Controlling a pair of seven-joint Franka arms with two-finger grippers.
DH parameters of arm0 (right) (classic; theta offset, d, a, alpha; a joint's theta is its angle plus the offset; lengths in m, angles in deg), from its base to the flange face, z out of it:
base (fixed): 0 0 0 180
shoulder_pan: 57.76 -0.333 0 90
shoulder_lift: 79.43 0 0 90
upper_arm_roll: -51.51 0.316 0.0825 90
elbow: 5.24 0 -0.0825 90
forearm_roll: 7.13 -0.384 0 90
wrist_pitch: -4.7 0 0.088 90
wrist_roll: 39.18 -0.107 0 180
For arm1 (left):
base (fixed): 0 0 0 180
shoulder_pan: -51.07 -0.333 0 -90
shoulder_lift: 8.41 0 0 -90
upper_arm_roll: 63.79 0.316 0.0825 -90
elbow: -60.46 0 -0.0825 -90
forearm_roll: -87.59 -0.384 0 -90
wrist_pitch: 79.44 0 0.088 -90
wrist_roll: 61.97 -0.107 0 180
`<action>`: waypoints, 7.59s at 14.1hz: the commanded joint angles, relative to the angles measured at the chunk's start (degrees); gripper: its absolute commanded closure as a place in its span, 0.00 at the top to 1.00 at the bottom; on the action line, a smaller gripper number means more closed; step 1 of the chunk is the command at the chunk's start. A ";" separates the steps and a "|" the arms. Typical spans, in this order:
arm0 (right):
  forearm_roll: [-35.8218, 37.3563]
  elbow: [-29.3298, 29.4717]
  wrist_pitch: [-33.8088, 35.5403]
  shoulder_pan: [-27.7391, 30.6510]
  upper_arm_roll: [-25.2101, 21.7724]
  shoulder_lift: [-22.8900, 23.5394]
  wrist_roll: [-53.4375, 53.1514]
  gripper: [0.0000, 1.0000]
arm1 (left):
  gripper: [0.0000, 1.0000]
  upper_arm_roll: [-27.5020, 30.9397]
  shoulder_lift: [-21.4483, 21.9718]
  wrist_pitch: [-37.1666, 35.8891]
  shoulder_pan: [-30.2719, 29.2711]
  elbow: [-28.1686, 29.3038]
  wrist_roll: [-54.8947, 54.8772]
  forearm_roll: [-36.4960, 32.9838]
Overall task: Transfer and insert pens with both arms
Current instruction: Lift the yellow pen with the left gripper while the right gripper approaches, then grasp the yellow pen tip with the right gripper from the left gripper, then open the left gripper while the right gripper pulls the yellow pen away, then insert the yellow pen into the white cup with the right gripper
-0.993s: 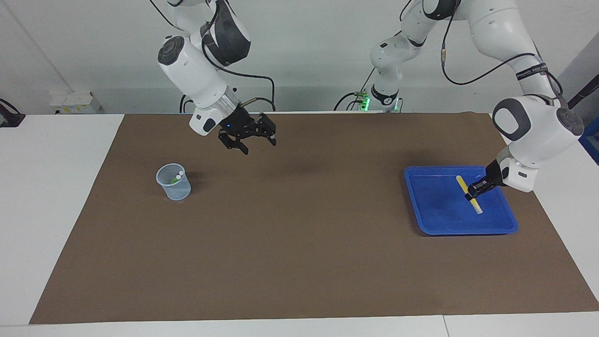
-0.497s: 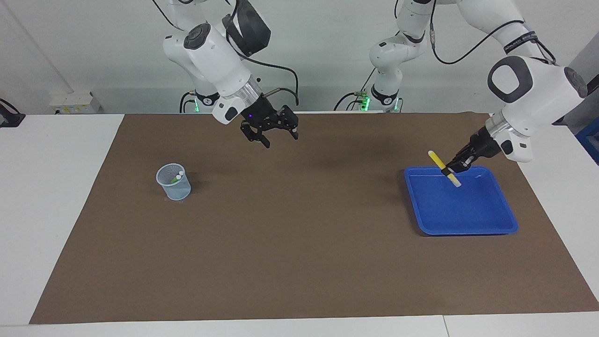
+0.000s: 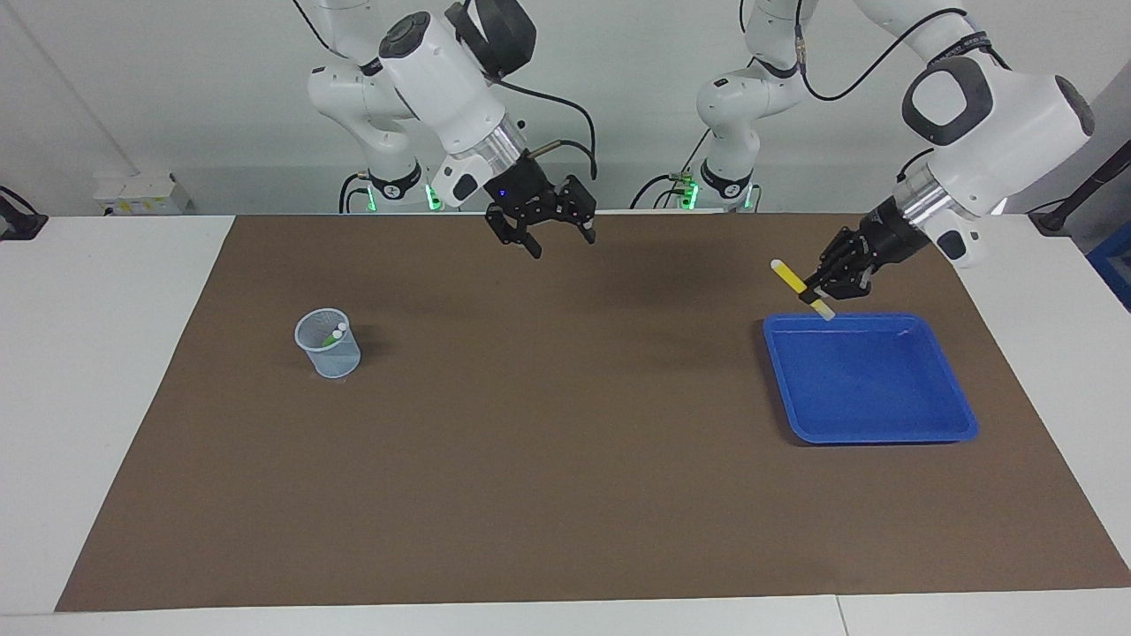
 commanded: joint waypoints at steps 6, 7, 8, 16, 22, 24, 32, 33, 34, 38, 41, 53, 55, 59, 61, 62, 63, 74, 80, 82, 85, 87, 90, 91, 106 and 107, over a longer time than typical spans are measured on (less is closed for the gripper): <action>-1.46 -0.29 -13.94 -6.50 3.28 0.35 -8.70 1.00 | 0.00 0.82 5.28 0.38 5.44 6.00 12.48 7.98; -1.28 -0.20 -13.95 -6.77 3.28 0.35 -7.74 1.00 | 0.00 0.82 5.46 0.38 5.79 6.26 13.10 8.16; -1.19 -0.29 -13.77 -6.95 3.28 0.35 -5.73 1.00 | 0.00 0.74 5.64 0.29 5.80 6.35 13.71 8.24; 11.90 6.38 -12.72 -8.62 3.28 6.84 -2.90 1.00 | 0.00 0.74 7.31 -0.32 7.11 8.90 15.12 10.79; 12.61 8.24 -12.89 -9.24 3.19 9.75 -3.25 0.87 | 0.00 0.74 8.10 -0.32 7.91 9.95 16.18 12.02; 12.61 8.41 -12.98 -9.15 3.10 10.71 -3.25 0.80 | 0.00 0.74 8.45 -0.32 7.91 10.04 16.53 12.38; 12.61 9.38 -12.98 -8.97 3.01 11.25 -3.33 0.65 | 0.00 0.74 8.54 -0.24 7.99 10.39 16.62 13.25; 12.61 9.38 -12.98 -9.06 3.01 11.25 -3.34 0.62 | 0.00 0.74 8.54 -0.24 8.17 10.39 16.70 13.52; 12.61 9.38 -12.98 -8.97 3.01 11.25 -3.25 0.61 | 0.00 0.82 8.54 -0.24 8.17 10.39 16.88 13.95; 12.61 9.38 -12.98 -8.97 3.01 11.25 -3.25 0.53 | 0.00 0.82 8.63 0.03 8.17 10.39 17.32 14.48; 12.69 9.38 -12.98 -8.80 3.01 11.25 -3.25 0.07 | 0.00 0.82 8.63 0.03 8.17 10.39 17.41 14.49; 14.35 8.41 -6.42 -7.57 2.58 10.46 -1.76 0.00 | 1.00 0.91 9.42 0.12 10.54 11.01 17.50 14.49; 18.04 8.76 0.52 -5.21 2.66 9.93 0.43 0.00 | 1.00 1.00 9.33 0.20 10.54 11.01 17.23 14.22; 18.76 8.76 17.91 1.20 2.57 6.16 14.90 0.00 | 1.00 1.09 9.33 0.20 10.11 10.83 16.62 13.43; 20.07 8.85 25.48 5.25 2.49 4.49 22.03 0.00 | 1.00 1.17 9.24 0.20 9.67 10.48 15.30 10.02; 21.82 8.85 28.82 6.92 2.57 3.78 25.02 0.00 | 1.00 1.26 9.24 0.29 9.66 10.39 15.12 8.61; 24.01 8.85 31.47 8.15 2.49 3.43 28.27 0.00 | 1.00 1.26 9.24 0.38 9.66 10.39 15.12 7.03; 38.53 0.08 26.78 27.23 2.49 1.14 74.34 0.00 | 1.00 1.61 8.54 2.14 7.91 8.20 15.04 -1.51; 38.45 -8.36 15.43 30.75 2.49 1.14 82.18 0.00 | 1.00 1.70 8.54 2.14 8.43 8.20 15.04 -1.86; 38.36 -10.13 13.48 31.36 2.40 1.14 82.01 0.62 | 1.00 1.70 8.63 3.19 9.22 8.28 15.04 -2.30; 37.66 -9.17 15.75 31.98 2.49 0.88 82.09 1.00 | 1.00 9.40 8.45 3.89 17.37 8.28 13.20 -5.97; 36.52 -4.89 22.05 31.81 2.66 0.00 81.66 1.00 | 1.00 12.07 8.36 3.63 18.72 8.28 7.43 -8.27; 32.22 4.07 32.86 31.37 3.01 0.08 73.61 1.00 | 1.00 14.61 8.45 3.10 19.24 8.20 -6.98 -14.15; 30.64 7.32 36.64 30.85 3.19 0.08 69.39 1.00 | 1.00 15.06 8.54 3.02 19.24 8.28 -12.33 -16.69; 30.18 7.35 33.78 -6.24 -32.12 -1.16 49.84 1.00 | 1.00 23.24 2.39 -3.51 20.64 -5.69 -73.56 -33.77; 30.27 8.49 33.78 -6.25 -32.32 -0.54 49.84 1.00 | 1.00 23.24 2.39 -1.66 20.74 -5.52 -73.56 -33.77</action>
